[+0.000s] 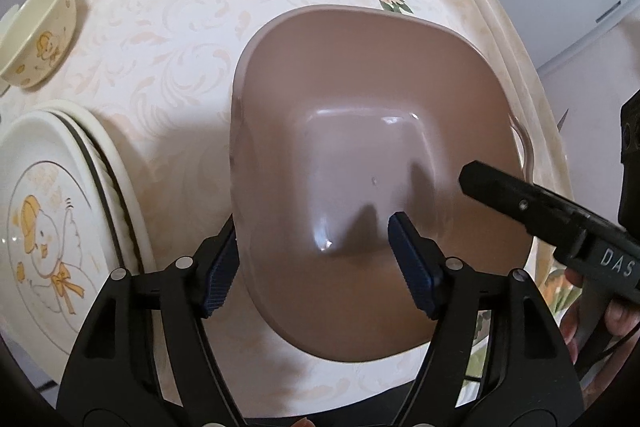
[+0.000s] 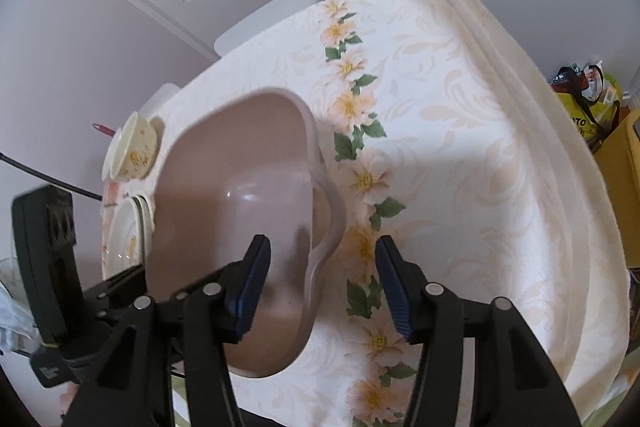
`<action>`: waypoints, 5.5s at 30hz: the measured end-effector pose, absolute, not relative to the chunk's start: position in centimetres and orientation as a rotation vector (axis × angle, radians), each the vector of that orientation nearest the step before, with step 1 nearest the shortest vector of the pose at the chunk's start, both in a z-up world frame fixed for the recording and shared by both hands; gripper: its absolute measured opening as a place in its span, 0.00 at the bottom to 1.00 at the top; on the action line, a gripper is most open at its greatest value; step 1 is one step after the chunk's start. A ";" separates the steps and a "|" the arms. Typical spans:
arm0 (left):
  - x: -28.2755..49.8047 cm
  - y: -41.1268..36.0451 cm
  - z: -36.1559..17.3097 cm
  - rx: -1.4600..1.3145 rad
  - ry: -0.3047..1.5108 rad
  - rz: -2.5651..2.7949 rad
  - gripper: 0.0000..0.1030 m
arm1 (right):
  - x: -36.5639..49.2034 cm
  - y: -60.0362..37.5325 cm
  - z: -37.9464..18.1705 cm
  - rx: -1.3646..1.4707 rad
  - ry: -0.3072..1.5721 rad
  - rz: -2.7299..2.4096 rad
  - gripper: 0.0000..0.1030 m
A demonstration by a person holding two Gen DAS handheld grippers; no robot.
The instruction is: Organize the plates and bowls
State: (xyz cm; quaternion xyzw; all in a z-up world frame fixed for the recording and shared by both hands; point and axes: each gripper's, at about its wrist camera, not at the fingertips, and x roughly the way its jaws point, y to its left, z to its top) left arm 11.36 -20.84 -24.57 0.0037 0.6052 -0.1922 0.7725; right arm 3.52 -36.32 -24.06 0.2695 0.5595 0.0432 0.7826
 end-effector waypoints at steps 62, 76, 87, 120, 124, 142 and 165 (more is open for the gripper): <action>29.3 8.8 -24.2 -0.339 1.236 -0.202 0.19 | 27.0 -9.5 -23.9 0.326 1.340 0.308 0.19; 29.4 6.1 -22.2 -0.232 1.196 -0.214 0.19 | 27.0 -9.4 -22.7 0.308 1.297 0.289 0.16; 25.9 1.2 -14.0 -0.174 1.076 -0.290 0.19 | 23.3 -14.8 -15.5 0.368 1.168 0.264 0.16; 12.9 -20.2 -18.0 0.035 1.270 -0.505 0.19 | 4.7 -33.5 -16.6 0.446 1.254 0.027 0.16; 13.3 -20.2 -19.4 0.068 1.294 -0.491 0.19 | 4.7 -33.0 -18.2 0.447 1.286 0.032 0.16; 13.9 -21.5 -22.6 0.179 1.330 -0.476 0.19 | 4.9 -31.9 -20.5 0.389 1.321 -0.030 0.16; 13.5 -21.3 -20.1 0.227 1.266 -0.463 0.19 | 4.5 -31.9 -19.4 0.387 1.313 -0.057 0.16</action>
